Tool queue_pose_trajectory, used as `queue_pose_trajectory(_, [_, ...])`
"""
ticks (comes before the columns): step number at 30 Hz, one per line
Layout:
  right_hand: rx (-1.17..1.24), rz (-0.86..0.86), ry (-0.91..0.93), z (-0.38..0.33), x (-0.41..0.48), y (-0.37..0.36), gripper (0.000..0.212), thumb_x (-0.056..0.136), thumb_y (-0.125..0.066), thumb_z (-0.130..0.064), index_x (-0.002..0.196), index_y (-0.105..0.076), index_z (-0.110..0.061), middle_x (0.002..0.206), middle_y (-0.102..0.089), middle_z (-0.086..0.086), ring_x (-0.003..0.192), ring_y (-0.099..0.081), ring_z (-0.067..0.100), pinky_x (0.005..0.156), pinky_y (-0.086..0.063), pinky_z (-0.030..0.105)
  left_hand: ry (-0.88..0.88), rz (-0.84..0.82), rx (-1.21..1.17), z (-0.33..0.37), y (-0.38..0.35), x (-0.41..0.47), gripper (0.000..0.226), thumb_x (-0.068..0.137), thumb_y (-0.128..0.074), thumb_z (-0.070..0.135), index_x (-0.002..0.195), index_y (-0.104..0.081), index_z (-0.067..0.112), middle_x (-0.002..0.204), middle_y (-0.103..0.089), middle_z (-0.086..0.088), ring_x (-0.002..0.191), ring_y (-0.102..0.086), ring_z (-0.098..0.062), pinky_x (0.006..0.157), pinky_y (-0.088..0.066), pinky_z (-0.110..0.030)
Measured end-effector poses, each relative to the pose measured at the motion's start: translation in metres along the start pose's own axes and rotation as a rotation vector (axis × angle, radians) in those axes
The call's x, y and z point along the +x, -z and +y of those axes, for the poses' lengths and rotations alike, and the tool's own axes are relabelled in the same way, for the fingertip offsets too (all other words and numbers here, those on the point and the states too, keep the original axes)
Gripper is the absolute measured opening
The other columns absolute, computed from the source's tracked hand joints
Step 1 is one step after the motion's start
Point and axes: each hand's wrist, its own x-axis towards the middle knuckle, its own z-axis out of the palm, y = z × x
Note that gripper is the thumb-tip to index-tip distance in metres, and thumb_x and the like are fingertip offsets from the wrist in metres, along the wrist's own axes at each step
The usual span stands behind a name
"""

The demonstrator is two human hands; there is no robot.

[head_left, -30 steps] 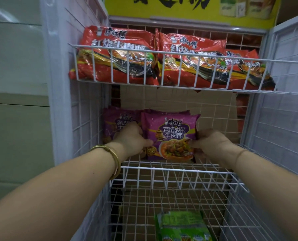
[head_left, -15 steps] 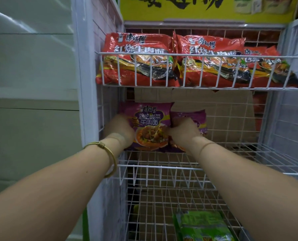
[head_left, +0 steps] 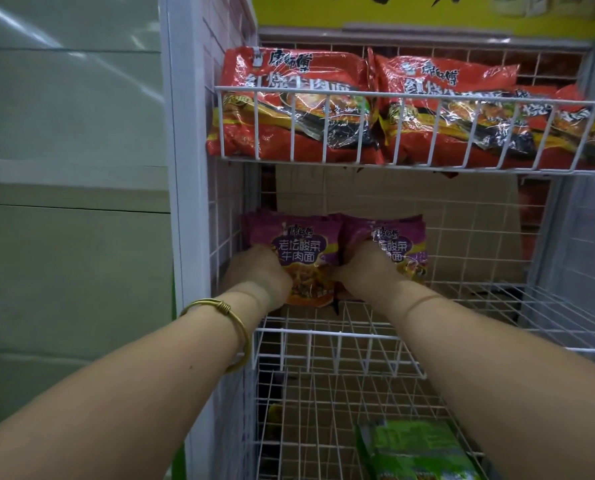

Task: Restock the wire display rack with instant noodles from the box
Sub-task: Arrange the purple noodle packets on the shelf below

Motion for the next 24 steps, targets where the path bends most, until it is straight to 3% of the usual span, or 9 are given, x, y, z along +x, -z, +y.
queue_pose_trajectory(4, [-0.028, -0.003, -0.001, 0.0, 0.0, 0.001, 0.021, 0.081, -0.079, -0.019, 0.081, -0.068, 0.0, 0.085, -0.071, 0.017, 0.083, -0.071, 0.031, 0.077, -0.061, 0.045, 0.005, -0.051, 0.007, 0.0, 0.0, -0.001, 0.017, 0.087, -0.052, 0.015, 0.101, -0.06, 0.01, 0.096, -0.063, -0.008, 0.079, -0.057, -0.025, 0.061, -0.041, -0.03])
queue_pose_trajectory(8, [-0.022, -0.028, 0.011, 0.0, -0.002, 0.001, 0.017, 0.08, -0.075, -0.013, 0.076, -0.068, 0.001, 0.08, -0.071, 0.017, 0.08, -0.071, 0.031, 0.075, -0.061, 0.048, 0.019, -0.094, 0.007, 0.002, 0.003, -0.004, 0.004, 0.089, -0.051, 0.011, 0.087, -0.055, 0.012, 0.085, -0.057, -0.005, 0.073, -0.053, -0.021, 0.056, -0.039, -0.028])
queue_pose_trajectory(11, [-0.021, -0.056, 0.014, 0.001, -0.006, 0.004, 0.015, 0.081, -0.076, -0.013, 0.081, -0.07, 0.001, 0.081, -0.072, 0.016, 0.079, -0.071, 0.03, 0.075, -0.061, 0.048, 0.024, -0.111, 0.035, 0.003, 0.004, -0.008, 0.01, 0.088, -0.051, 0.01, 0.079, -0.052, 0.013, 0.084, -0.057, -0.004, 0.069, -0.052, -0.018, 0.058, -0.04, -0.028])
queue_pose_trajectory(13, [-0.008, -0.078, 0.022, 0.003, -0.008, 0.005, 0.016, 0.079, -0.077, -0.014, 0.082, -0.071, 0.0, 0.08, -0.073, 0.015, 0.077, -0.072, 0.03, 0.074, -0.061, 0.049, 0.016, -0.085, 0.068, 0.003, 0.005, -0.011, 0.005, 0.088, -0.051, 0.009, 0.087, -0.054, 0.011, 0.089, -0.058, -0.006, 0.075, -0.054, -0.021, 0.064, -0.043, -0.03])
queue_pose_trajectory(18, [0.027, -0.106, -0.032, 0.004, -0.01, 0.011, 0.027, 0.076, -0.082, -0.022, 0.083, -0.07, 0.001, 0.078, -0.074, 0.015, 0.076, -0.074, 0.031, 0.073, -0.061, 0.051, -0.021, 0.028, 0.198, 0.005, 0.008, -0.02, 0.031, 0.091, -0.053, 0.012, 0.121, -0.059, 0.006, 0.124, -0.05, -0.016, 0.107, -0.057, -0.034, 0.084, -0.048, -0.036])
queue_pose_trajectory(21, [-0.051, -0.082, 0.003, 0.002, -0.014, 0.015, 0.027, 0.08, -0.078, -0.026, 0.071, -0.065, -0.005, 0.078, -0.073, 0.015, 0.079, -0.072, 0.03, 0.075, -0.061, 0.047, -0.097, 0.061, 0.2, 0.007, 0.01, -0.022, 0.018, 0.091, -0.053, 0.014, 0.105, -0.063, 0.011, 0.113, -0.059, -0.013, 0.094, -0.059, -0.03, 0.074, -0.046, -0.033])
queue_pose_trajectory(24, [-0.107, -0.078, 0.007, -0.003, -0.02, 0.023, 0.037, 0.083, -0.074, -0.04, 0.065, -0.063, -0.01, 0.068, -0.07, 0.008, 0.069, -0.069, 0.024, 0.061, -0.057, 0.034, -0.121, 0.04, 0.117, 0.009, 0.013, -0.019, 0.012, 0.088, -0.055, 0.018, 0.094, -0.064, 0.013, 0.099, -0.067, -0.008, 0.084, -0.06, -0.027, 0.069, -0.046, -0.032])
